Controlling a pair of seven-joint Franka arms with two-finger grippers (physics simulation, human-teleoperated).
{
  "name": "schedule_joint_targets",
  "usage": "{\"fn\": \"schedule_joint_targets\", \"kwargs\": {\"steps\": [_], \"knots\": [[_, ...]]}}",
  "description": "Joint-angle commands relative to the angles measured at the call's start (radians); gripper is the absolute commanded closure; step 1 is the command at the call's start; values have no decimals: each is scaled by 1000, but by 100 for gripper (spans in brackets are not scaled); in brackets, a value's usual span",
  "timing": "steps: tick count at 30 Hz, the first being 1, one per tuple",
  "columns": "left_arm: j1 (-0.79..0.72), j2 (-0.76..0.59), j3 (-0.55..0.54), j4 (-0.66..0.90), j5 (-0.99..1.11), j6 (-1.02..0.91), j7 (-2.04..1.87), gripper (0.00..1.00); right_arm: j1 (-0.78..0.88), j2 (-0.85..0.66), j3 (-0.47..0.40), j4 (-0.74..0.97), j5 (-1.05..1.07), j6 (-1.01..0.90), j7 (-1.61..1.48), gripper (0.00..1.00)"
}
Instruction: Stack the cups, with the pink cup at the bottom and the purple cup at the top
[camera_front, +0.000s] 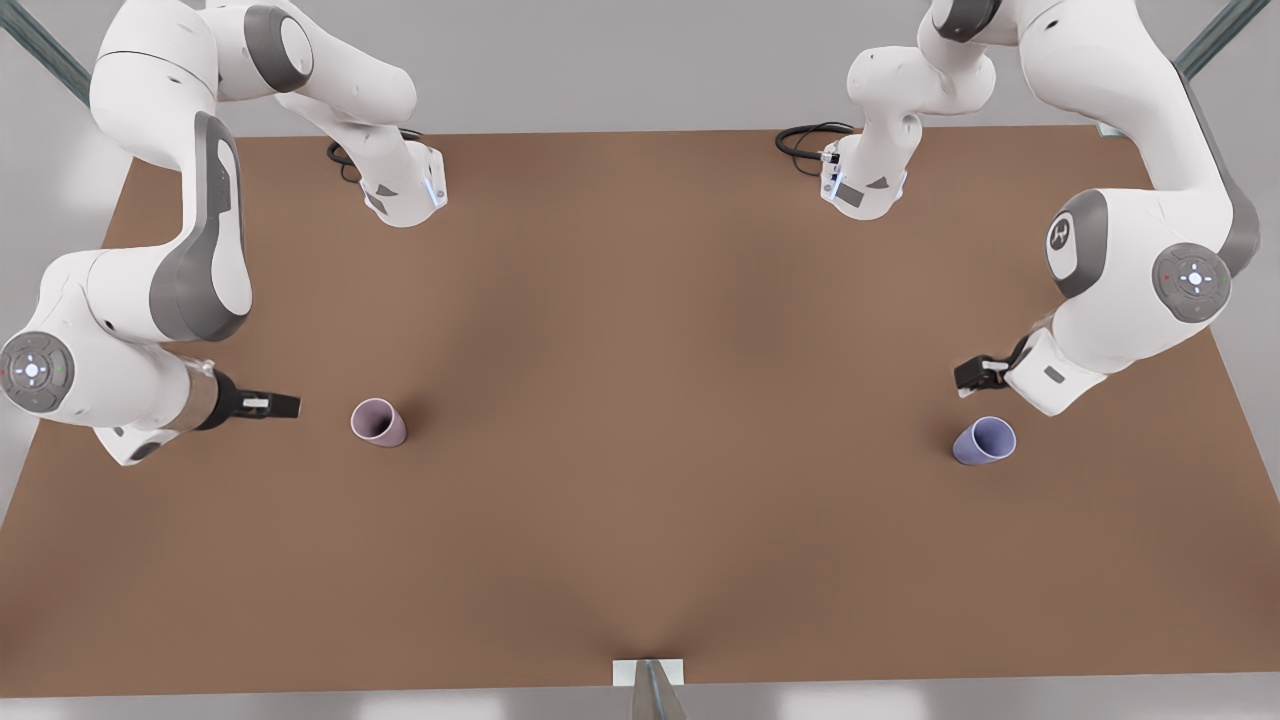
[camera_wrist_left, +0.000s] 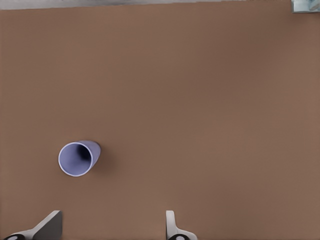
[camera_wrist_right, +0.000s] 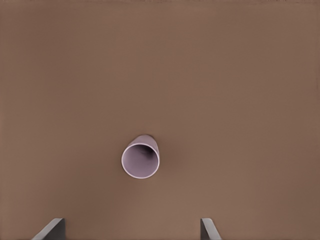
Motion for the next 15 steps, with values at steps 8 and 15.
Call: {"fn": "schedule_joint_targets", "kwargs": {"steps": [8,15], "knots": [[0,-4,2,-31,1,-4,-13,0,24,-15,10,-72,-3,84,85,0],[0,5,2,-34,2,-24,-12,0,26,-3,20,-427,-8,467,88,0]]}}
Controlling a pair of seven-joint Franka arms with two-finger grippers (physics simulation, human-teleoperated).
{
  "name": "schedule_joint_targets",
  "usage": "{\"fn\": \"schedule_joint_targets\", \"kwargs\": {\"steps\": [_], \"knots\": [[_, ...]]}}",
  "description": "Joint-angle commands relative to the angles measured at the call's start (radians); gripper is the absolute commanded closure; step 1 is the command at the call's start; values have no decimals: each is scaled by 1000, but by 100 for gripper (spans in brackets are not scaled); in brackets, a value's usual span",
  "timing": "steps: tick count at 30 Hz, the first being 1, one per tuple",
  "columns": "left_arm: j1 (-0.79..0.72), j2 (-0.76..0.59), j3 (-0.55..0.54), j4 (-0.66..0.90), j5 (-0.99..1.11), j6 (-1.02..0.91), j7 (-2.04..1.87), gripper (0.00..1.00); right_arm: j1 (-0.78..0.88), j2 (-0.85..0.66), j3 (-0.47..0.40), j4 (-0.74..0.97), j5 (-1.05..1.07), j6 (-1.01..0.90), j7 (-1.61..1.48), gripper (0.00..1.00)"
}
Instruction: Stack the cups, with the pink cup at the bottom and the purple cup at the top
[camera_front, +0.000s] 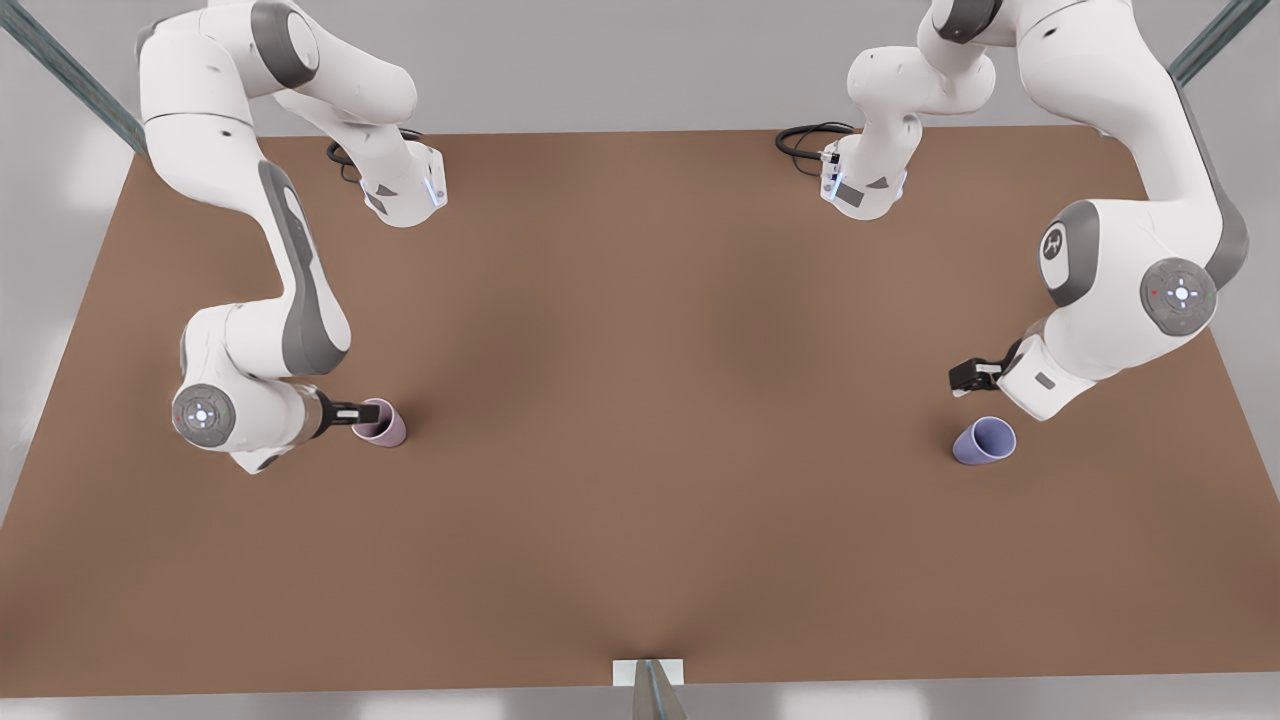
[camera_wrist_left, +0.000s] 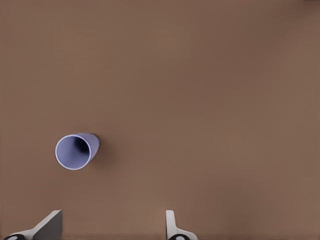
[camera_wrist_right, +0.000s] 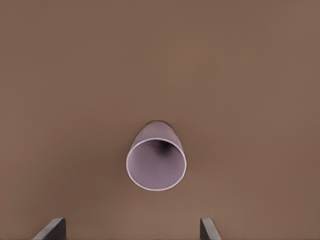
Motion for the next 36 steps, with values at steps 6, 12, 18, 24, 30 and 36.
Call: {"fn": "schedule_joint_targets", "kwargs": {"steps": [6,12,18,24,30,36], "knots": [[0,11,0,-3,1,-22,-5,0,-13,-7,-18,-94,-39,204,34,0],[0,17,0,-4,3,-23,-5,0,-35,53,-21,-152,-53,250,34,0],[0,22,0,-4,17,-34,-5,0,-62,52,-21,-240,-53,321,26,12],[0,23,2,-4,17,-32,-5,0,-64,95,-21,-237,-42,368,29,58],[0,26,2,-4,17,-32,-5,0,-61,102,-21,-231,-42,382,30,79],[0,28,2,-4,17,-32,0,0,33,92,70,-30,-43,304,310,79]]}}
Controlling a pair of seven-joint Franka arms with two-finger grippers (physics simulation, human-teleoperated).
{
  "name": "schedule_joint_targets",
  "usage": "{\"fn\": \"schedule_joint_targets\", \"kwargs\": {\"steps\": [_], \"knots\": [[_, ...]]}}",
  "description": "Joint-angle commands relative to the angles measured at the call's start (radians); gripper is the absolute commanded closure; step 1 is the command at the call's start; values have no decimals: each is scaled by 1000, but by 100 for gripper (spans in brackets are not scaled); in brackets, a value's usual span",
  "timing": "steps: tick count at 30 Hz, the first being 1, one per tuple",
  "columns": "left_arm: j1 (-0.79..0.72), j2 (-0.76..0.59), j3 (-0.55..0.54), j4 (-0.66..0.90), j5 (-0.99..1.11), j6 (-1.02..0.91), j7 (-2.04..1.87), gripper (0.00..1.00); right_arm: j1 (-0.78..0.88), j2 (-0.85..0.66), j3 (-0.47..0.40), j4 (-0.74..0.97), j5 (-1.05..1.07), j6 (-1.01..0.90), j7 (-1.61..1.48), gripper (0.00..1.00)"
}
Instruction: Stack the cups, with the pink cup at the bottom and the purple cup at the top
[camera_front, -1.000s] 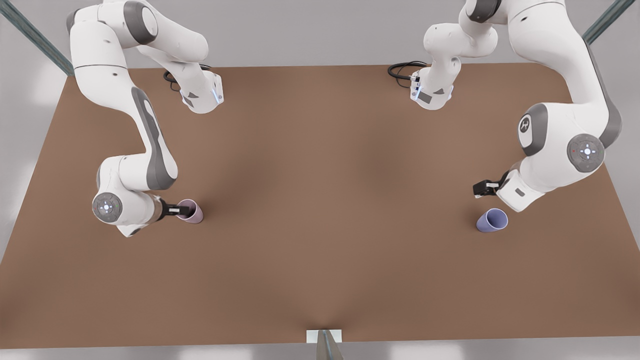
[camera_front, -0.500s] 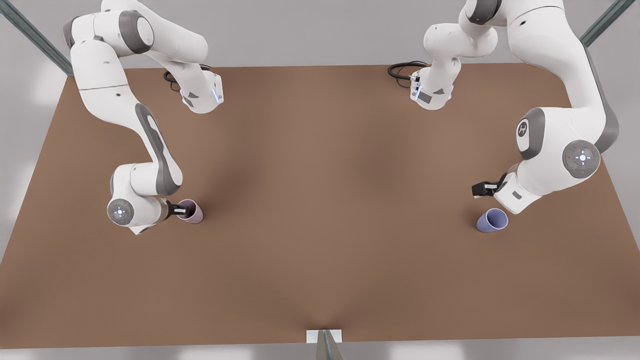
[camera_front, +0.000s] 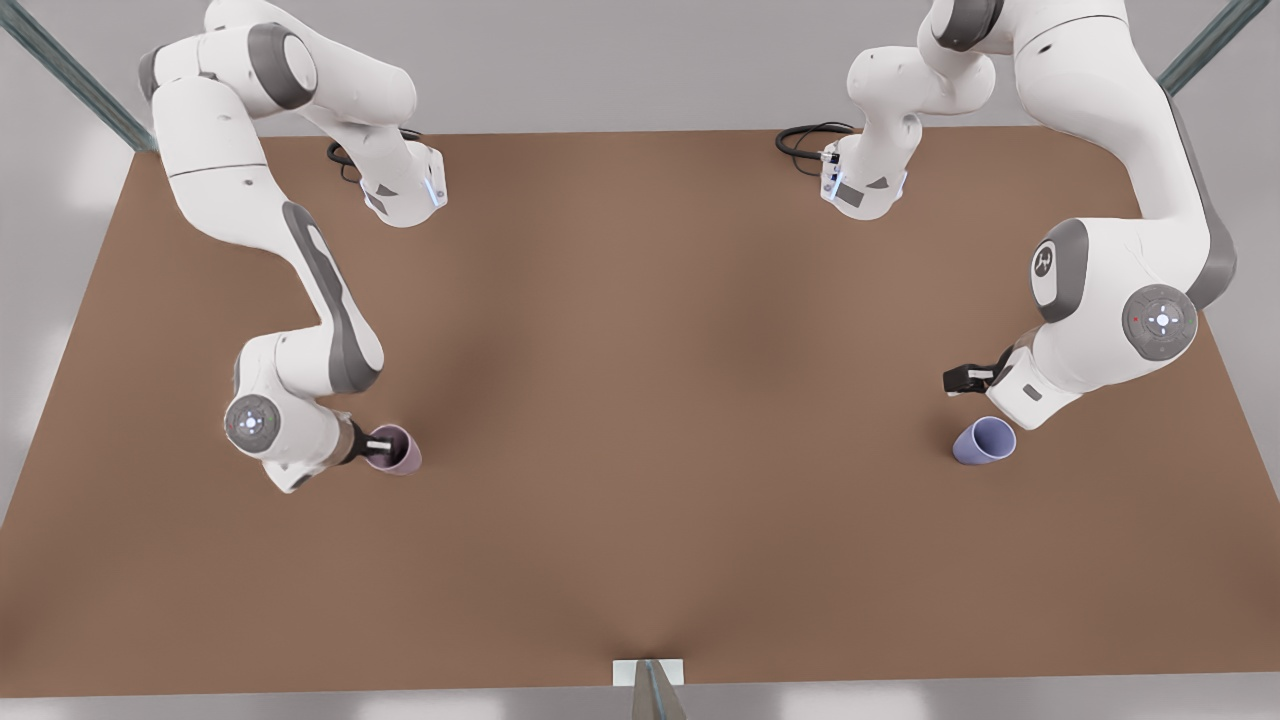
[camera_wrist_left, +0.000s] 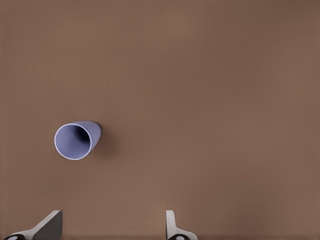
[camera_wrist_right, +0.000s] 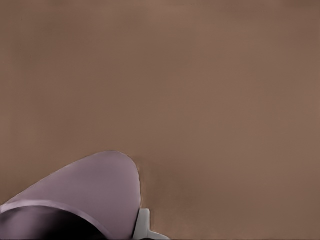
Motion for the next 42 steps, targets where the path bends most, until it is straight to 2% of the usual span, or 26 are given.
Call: {"fn": "schedule_joint_targets", "kwargs": {"steps": [1,2,4,8,10,14,20,21,22,23,29,32,34,35,37,38,40,42], "knots": [[1,-1,0,0,1,-1,3,0,86,4,35,74,-4,-39,225,79],[0,-1,0,0,1,-1,3,0,120,32,39,118,-7,-27,379,79],[1,-3,0,0,1,-1,4,0,312,107,27,266,-13,-36,687,79],[8,-1,22,2,10,1,11,0,626,414,-13,798,-97,-197,900,79],[41,10,28,4,8,19,30,0,683,513,-10,939,-93,-199,980,79],[167,57,29,-56,10,154,213,0,700,608,-5,996,-84,-148,983,79],[196,143,42,-156,16,380,199,0,697,664,-2,993,-76,-82,983,79],[208,163,42,-158,16,395,199,0,698,665,-4,988,-71,-67,983,52],[210,165,42,-168,13,395,199,0,697,674,-2,988,-71,-62,983,31],[209,166,42,-173,13,404,199,0,698,678,-5,988,-71,-61,983,1],[225,211,42,-181,11,489,199,0,700,678,-4,979,-71,-34,983,0],[233,224,42,-181,11,509,199,0,675,625,-2,979,-24,-74,977,0],[238,238,42,-181,11,516,199,0,594,494,-1,941,-16,-211,855,0],[238,243,42,-197,11,524,199,0,507,365,1,834,-16,-254,778,0],[238,241,42,-239,15,533,199,0,267,-14,1,380,-10,-229,694,0],[238,238,42,-257,15,527,205,0,122,-161,-1,229,67,-248,475,0],[242,240,42,-271,16,527,208,0,14,-266,-16,206,73,-453,178,0],[248,243,42,-271,16,528,208,0,-40,-251,-25,207,56,-456,-66,0]]}}
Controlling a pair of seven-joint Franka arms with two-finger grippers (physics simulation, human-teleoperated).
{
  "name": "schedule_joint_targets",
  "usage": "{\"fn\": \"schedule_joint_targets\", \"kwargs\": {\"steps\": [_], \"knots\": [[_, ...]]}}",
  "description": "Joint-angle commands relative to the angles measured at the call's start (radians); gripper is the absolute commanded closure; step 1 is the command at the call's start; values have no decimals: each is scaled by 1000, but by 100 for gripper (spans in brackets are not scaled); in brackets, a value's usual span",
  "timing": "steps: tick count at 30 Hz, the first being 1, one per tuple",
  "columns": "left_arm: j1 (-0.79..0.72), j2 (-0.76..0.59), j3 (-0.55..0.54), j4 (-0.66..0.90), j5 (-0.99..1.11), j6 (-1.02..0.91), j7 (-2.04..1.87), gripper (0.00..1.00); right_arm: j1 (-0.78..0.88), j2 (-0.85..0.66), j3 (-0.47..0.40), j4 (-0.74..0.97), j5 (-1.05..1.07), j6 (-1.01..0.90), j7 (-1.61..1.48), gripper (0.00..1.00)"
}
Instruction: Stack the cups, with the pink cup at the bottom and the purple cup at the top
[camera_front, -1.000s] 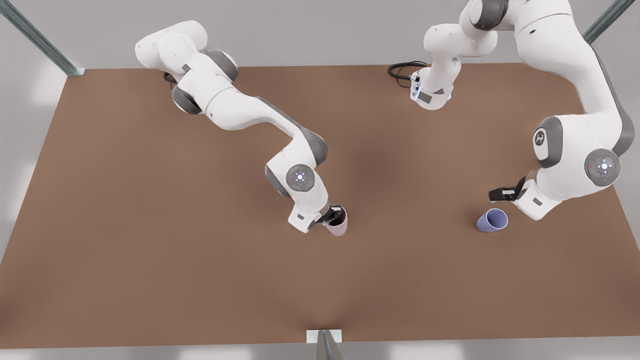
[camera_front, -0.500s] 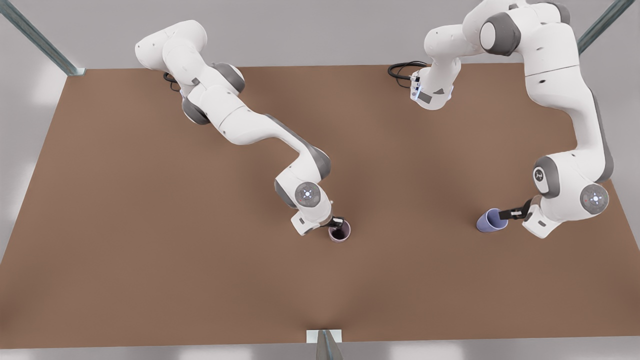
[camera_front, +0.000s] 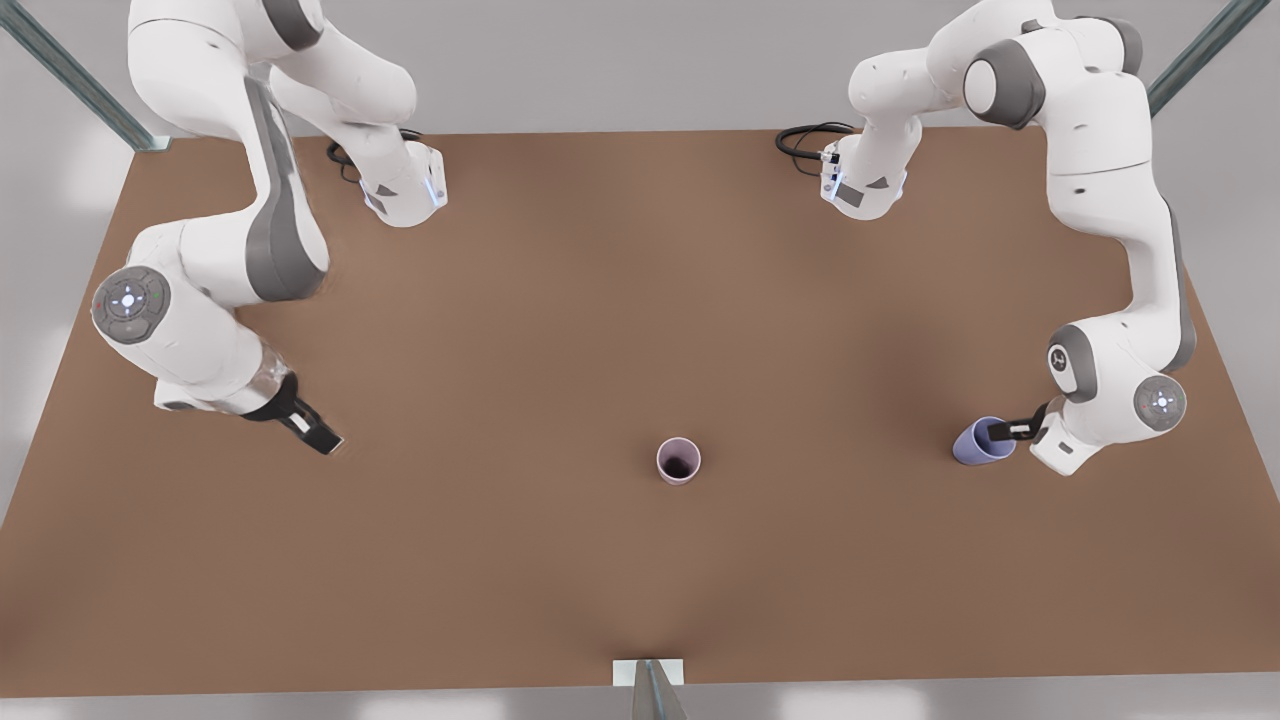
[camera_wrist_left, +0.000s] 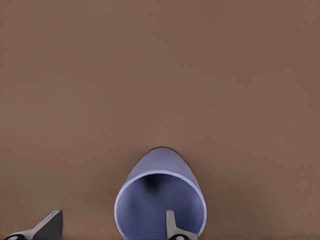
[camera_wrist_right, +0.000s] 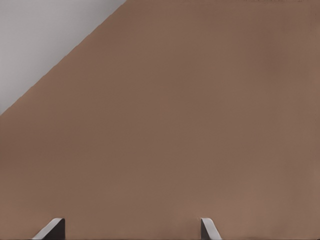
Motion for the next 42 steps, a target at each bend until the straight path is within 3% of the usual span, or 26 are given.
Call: {"fn": "schedule_joint_targets", "kwargs": {"steps": [1,3,6,7,9,10,12,16,19,21,27,32,34,36,42], "knots": [[6,1,0,-7,4,18,38,0,-11,-3,-1,10,11,-123,-710,0],[8,13,0,-13,4,20,38,0,-37,48,-21,92,22,-124,-933,0],[8,25,0,-12,2,34,26,0,-44,78,-27,136,-28,-124,-1514,0],[8,30,0,-13,2,49,26,8,-38,78,-27,139,-67,-132,-1519,0],[8,33,0,-13,1,51,21,50,-35,87,-16,145,-136,-123,-1520,0],[8,33,0,-13,-6,51,7,62,-35,89,-16,145,-134,-123,-1545,0],[8,32,-2,-13,-18,51,-14,71,-35,94,-16,145,-134,-103,-1600,0],[8,32,-2,-24,-59,52,-19,75,-34,98,-16,144,-131,-61,-1645,0],[8,32,-3,-24,-61,51,-19,77,-35,89,-15,148,-125,-222,-838,0],[8,32,-5,-22,-59,51,-17,79,-38,81,-15,152,-79,-227,-665,0],[-86,-47,-12,7,-59,6,-34,79,-47,81,-24,150,-22,-218,-666,0],[-417,-171,-12,37,-53,-150,-474,79,-47,57,-24,121,-45,-200,-674,0],[-528,-143,-12,114,-56,-239,-640,79,-46,28,-24,84,-45,-196,-674,0],[-567,-56,-12,310,-61,-410,-755,79,-46,31,-22,84,-45,-196,-674,0],[-715,108,-14,568,-98,-397,-913,79,-47,38,-24,90,-45,-195,-674,0]]}}
